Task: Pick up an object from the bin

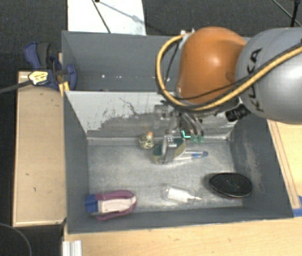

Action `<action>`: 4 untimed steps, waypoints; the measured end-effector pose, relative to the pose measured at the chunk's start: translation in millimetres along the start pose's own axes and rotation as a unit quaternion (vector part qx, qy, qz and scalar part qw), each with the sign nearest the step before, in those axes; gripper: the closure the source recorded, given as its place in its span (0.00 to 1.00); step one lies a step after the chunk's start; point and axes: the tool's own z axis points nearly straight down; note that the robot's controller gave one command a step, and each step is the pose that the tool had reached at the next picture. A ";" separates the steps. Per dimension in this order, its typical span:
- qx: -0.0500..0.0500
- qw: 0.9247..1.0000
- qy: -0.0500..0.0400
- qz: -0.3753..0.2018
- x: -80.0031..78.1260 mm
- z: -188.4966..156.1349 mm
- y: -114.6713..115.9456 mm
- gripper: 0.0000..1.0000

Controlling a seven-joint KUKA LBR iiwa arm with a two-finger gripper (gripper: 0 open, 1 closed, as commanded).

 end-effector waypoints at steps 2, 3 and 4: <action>0.000 0.999 0.000 0.050 -27.4 157.7 -58.2 0.00; -0.001 0.999 -0.004 0.052 -29.5 152.4 -57.2 1.00; -0.001 0.999 -0.008 0.041 -12.4 -24.6 -46.9 1.00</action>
Offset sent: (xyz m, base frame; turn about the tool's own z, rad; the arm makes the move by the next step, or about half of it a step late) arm 0.0194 -0.0522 -0.0801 0.1111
